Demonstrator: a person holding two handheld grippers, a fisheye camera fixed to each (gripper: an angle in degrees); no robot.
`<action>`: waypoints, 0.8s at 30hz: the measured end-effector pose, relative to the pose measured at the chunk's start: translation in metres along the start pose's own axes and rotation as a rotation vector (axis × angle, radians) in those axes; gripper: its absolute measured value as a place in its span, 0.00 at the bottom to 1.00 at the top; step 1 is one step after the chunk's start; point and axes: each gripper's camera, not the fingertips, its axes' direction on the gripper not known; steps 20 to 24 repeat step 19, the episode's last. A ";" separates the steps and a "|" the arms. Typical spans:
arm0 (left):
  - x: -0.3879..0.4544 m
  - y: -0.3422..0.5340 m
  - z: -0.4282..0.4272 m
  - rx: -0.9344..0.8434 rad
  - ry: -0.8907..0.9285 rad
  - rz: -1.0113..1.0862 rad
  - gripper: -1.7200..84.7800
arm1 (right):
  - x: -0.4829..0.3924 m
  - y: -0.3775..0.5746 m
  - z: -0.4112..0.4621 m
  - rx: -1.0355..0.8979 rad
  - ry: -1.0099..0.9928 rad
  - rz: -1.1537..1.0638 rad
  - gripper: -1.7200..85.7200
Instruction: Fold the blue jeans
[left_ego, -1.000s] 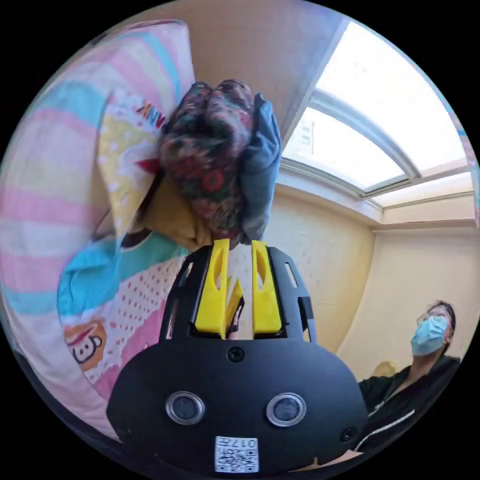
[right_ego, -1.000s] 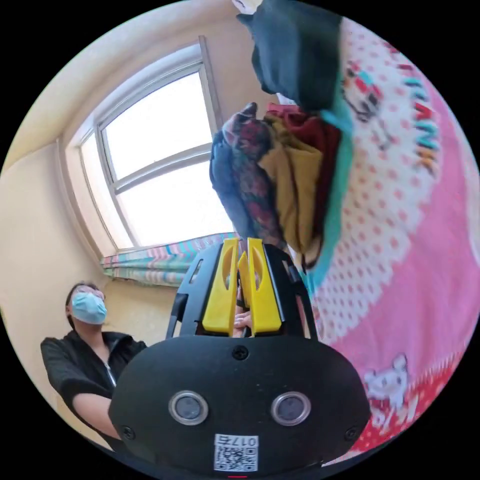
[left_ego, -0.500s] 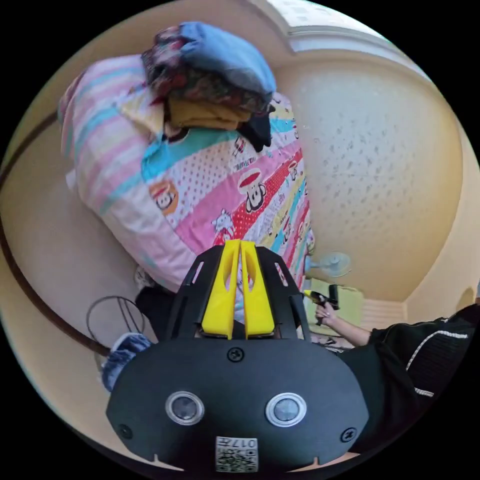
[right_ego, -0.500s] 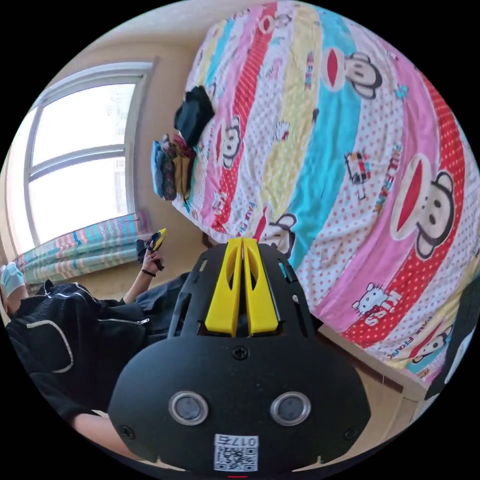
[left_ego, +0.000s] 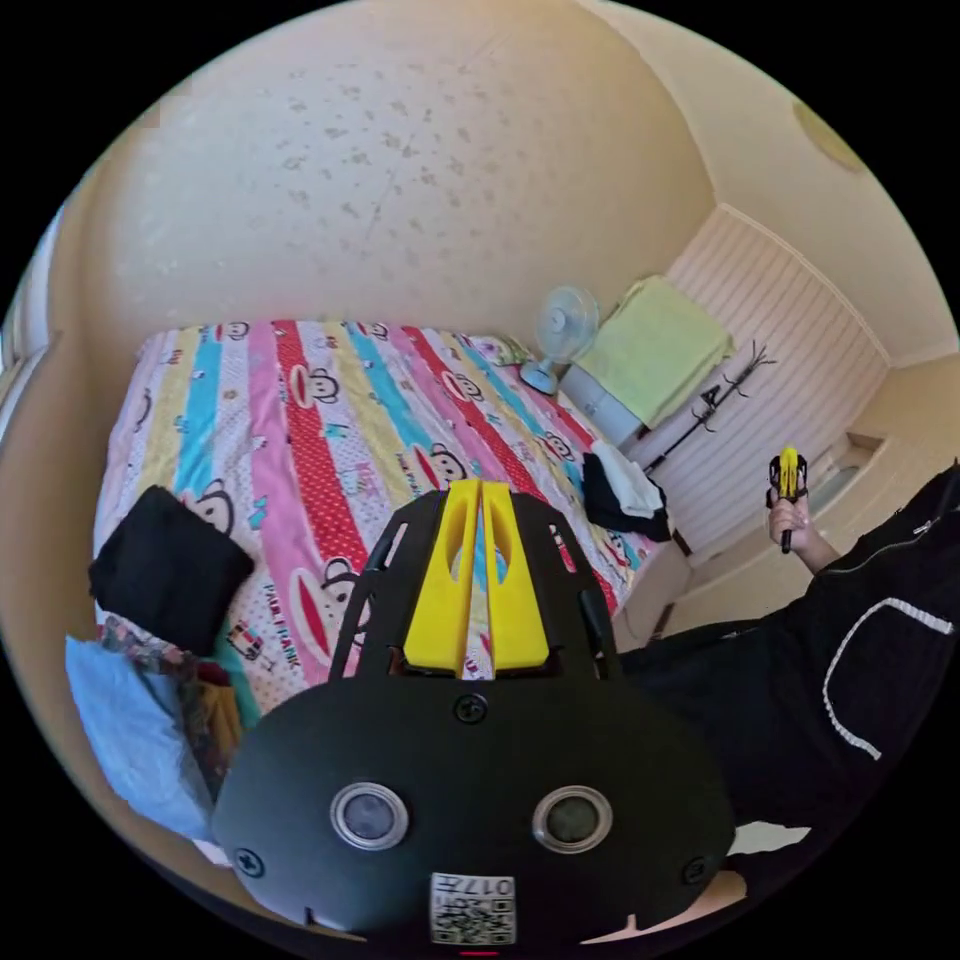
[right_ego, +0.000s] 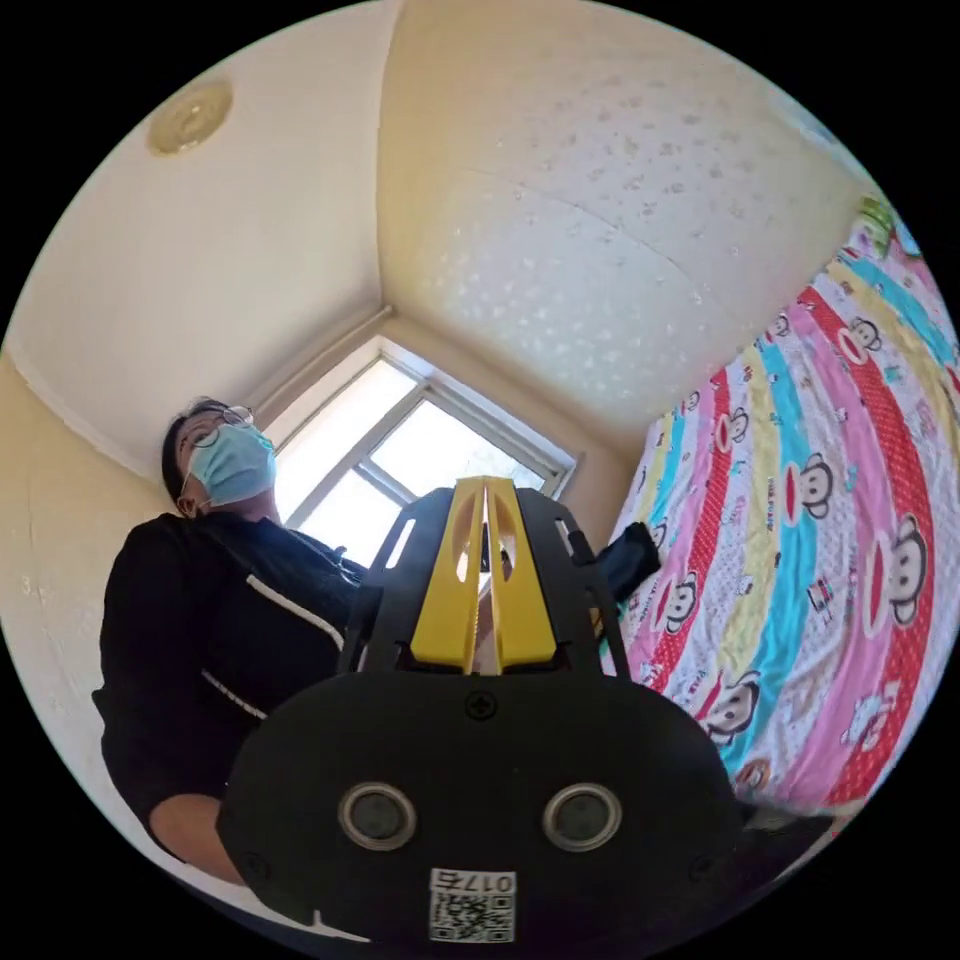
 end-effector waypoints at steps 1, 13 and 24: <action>0.023 -0.008 0.034 -0.056 0.065 -0.006 0.01 | 0.001 0.009 -0.014 0.014 0.038 0.045 0.02; 0.348 -0.102 0.235 -0.470 0.358 0.324 0.01 | -0.048 0.027 -0.278 0.446 0.407 0.049 0.02; 0.501 -0.245 0.267 -0.390 0.334 0.546 0.01 | -0.057 -0.025 -0.383 0.508 0.657 -0.043 0.02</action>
